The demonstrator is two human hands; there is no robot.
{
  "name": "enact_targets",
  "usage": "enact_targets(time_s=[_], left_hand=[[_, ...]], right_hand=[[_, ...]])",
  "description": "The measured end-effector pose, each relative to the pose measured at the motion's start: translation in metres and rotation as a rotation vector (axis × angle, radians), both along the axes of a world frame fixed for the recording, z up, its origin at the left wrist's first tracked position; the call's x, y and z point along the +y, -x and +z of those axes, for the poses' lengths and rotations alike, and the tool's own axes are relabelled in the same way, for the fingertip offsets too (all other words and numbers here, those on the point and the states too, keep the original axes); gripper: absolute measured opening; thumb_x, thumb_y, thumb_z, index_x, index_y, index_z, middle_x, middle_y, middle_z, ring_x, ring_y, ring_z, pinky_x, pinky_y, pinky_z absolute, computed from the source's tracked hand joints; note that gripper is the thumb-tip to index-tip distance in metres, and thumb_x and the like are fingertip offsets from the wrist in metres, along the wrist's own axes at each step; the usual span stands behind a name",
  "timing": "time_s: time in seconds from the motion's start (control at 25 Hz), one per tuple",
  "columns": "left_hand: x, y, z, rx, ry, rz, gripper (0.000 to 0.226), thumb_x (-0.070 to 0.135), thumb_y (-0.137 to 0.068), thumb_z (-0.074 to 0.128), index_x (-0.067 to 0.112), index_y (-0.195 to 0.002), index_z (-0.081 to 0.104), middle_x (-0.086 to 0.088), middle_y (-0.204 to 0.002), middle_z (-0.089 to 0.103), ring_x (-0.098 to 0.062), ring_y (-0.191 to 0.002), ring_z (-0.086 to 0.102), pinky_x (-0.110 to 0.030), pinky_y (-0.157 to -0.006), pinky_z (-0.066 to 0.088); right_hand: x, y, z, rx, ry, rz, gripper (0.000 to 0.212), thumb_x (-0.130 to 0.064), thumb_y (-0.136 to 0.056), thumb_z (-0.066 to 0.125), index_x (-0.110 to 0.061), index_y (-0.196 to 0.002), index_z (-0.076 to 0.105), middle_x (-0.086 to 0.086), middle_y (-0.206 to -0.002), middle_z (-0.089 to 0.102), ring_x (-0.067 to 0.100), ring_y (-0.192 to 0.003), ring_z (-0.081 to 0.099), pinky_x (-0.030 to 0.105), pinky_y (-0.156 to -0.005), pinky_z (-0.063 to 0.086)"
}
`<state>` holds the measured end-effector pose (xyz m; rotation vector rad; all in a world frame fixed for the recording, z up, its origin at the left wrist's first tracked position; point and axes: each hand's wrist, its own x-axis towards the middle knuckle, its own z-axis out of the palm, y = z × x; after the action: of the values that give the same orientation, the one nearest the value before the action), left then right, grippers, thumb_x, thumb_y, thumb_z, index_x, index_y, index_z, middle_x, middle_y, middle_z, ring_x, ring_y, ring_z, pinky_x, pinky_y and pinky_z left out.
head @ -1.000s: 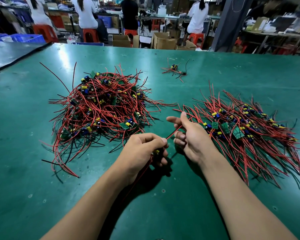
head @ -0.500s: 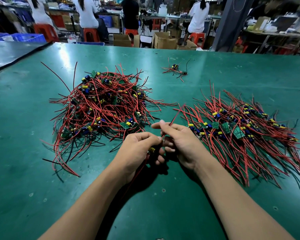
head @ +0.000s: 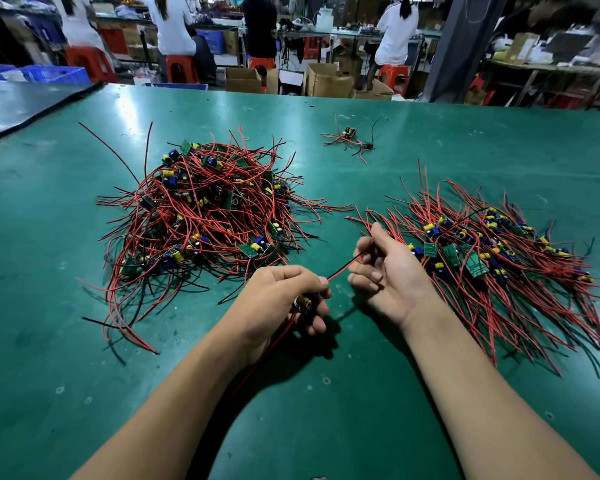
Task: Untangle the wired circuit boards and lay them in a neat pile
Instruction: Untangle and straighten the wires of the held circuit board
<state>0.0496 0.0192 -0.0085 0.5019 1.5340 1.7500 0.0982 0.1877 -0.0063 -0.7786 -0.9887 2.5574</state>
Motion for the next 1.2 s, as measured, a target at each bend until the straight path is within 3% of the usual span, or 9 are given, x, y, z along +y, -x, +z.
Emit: enact_targets(time_s=[0.12,0.2,0.32,0.44,0.6,0.88,1.04,1.2], left_hand=[[0.0,0.0,0.0,-0.013,0.006,-0.01,0.019,0.008,-0.089,0.062,0.004,-0.071,0.066,-0.015,-0.06,0.06,-0.024,-0.046,0.055,-0.023,-0.045,0.045],[0.0,0.0,0.0,-0.028,0.003,-0.002,0.018,0.011,-0.091,0.062,0.002,-0.076,0.066,-0.014,-0.062,0.061,-0.024,-0.047,0.056,-0.023,-0.045,0.046],[0.002,0.001,0.002,-0.073,-0.027,0.06,0.029,0.026,-0.095,0.059,-0.002,-0.091,0.066,-0.017,-0.07,0.066,-0.024,-0.052,0.061,-0.025,-0.047,0.05],[0.005,0.004,0.004,-0.164,-0.066,0.124,0.05,0.046,-0.098,0.045,0.002,-0.112,0.063,-0.023,-0.093,0.072,-0.028,-0.066,0.07,-0.032,-0.057,0.059],[0.006,0.008,0.006,-0.295,-0.129,0.128,0.067,0.063,-0.097,0.03,0.01,-0.132,0.052,-0.022,-0.115,0.069,-0.031,-0.087,0.073,-0.041,-0.076,0.061],[0.003,0.012,0.005,-0.354,-0.226,0.106,0.08,0.073,-0.092,0.02,0.017,-0.145,0.04,-0.021,-0.117,0.069,-0.035,-0.102,0.07,-0.044,-0.084,0.059],[0.006,0.015,0.0,-0.355,-0.272,0.083,0.082,0.076,-0.089,0.02,0.022,-0.149,0.035,-0.02,-0.125,0.065,-0.037,-0.115,0.064,-0.051,-0.103,0.047],[0.005,0.01,0.0,-0.374,-0.352,0.007,0.079,0.077,-0.088,0.022,0.03,-0.151,0.033,-0.012,-0.134,0.061,-0.026,-0.118,0.063,-0.035,-0.094,0.053]], right_hand=[[0.004,-0.004,0.003,0.03,0.161,0.076,0.055,-0.038,-0.104,0.047,-0.01,-0.057,0.053,-0.003,-0.053,0.031,0.005,-0.028,0.022,0.015,-0.026,0.016],[0.002,-0.006,0.003,0.041,0.174,0.097,0.052,-0.042,-0.103,0.048,-0.009,-0.065,0.06,-0.004,-0.053,0.033,0.003,-0.029,0.023,0.014,-0.027,0.017],[-0.002,-0.006,0.003,0.029,0.057,0.13,0.055,-0.06,-0.093,0.053,-0.007,-0.091,0.069,-0.004,-0.058,0.035,0.001,-0.036,0.023,0.012,-0.03,0.019],[-0.006,-0.005,0.002,-0.014,-0.1,0.144,0.065,-0.07,-0.084,0.057,-0.009,-0.106,0.066,-0.004,-0.061,0.038,0.003,-0.041,0.024,0.014,-0.034,0.022],[-0.015,-0.003,-0.002,-0.055,-0.303,0.075,0.068,-0.07,-0.078,0.063,-0.01,-0.11,0.068,-0.005,-0.064,0.045,0.006,-0.045,0.03,0.018,-0.038,0.028],[-0.021,-0.005,-0.007,-0.066,-0.565,0.051,0.066,-0.074,-0.07,0.068,-0.016,-0.103,0.07,-0.009,-0.064,0.051,0.006,-0.046,0.041,0.021,-0.041,0.033],[-0.029,-0.006,-0.007,-0.061,-0.702,0.09,0.042,-0.068,-0.071,0.071,-0.029,-0.085,0.071,-0.007,-0.066,0.059,0.006,-0.046,0.045,0.019,-0.04,0.033],[-0.035,-0.008,-0.009,-0.089,-0.862,0.112,0.043,-0.039,-0.079,0.083,-0.023,-0.115,0.066,-0.004,-0.081,0.062,0.005,-0.056,0.057,0.022,-0.05,0.046]])
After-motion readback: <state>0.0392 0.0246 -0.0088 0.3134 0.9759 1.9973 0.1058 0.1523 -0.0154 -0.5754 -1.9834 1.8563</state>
